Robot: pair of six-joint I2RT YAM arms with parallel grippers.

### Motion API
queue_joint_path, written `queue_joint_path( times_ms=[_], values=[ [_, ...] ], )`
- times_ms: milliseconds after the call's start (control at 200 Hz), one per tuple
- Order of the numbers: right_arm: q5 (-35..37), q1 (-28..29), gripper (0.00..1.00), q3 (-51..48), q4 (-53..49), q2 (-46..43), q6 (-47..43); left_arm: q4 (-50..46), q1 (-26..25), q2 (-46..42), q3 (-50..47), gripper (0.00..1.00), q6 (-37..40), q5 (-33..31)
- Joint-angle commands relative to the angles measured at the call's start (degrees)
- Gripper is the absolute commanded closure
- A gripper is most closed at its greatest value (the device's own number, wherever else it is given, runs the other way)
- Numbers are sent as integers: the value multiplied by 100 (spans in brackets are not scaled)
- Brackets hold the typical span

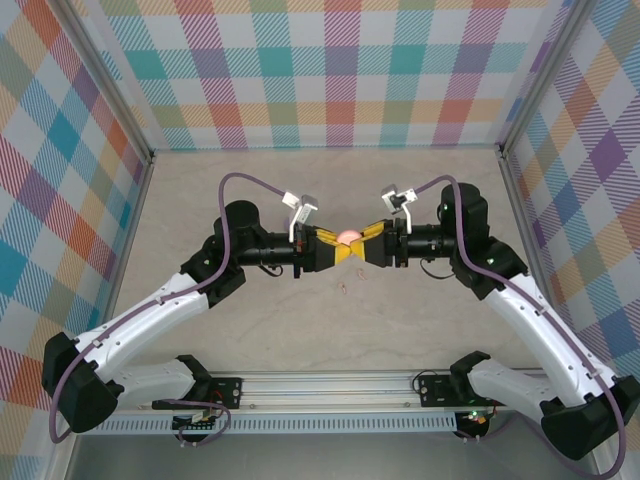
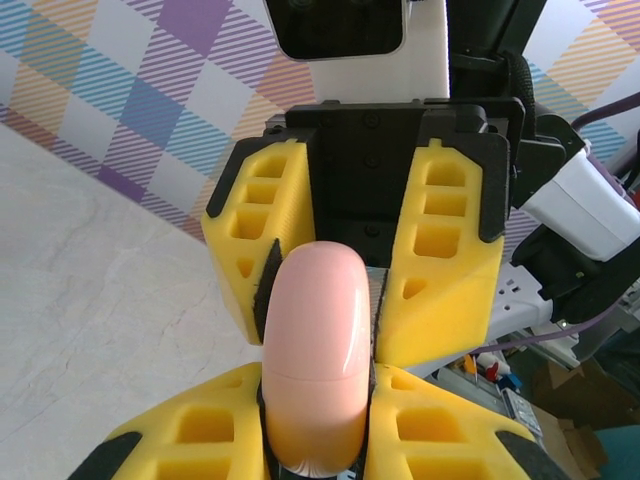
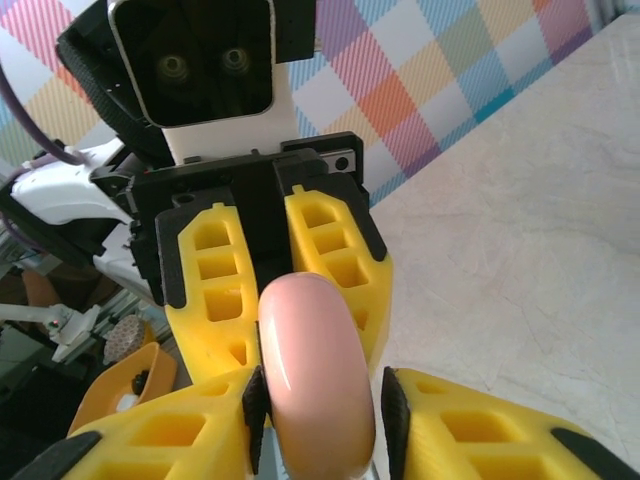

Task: Insert wireless bluetooth earbuds into charging case

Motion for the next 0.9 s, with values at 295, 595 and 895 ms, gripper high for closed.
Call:
queue_joint_path(
  times_ms=[295,595,895],
  values=[
    [502,102,62,40,-35,-433,-18,86,-85,-61,144,92,214,-163],
    [208,102,77,84,32,-253,7,95,-91,-5,159,88,214,-36],
    [-54,98,79,115,-140,-140,-121,226,-93,3,196,81,143,-25]
  ],
)
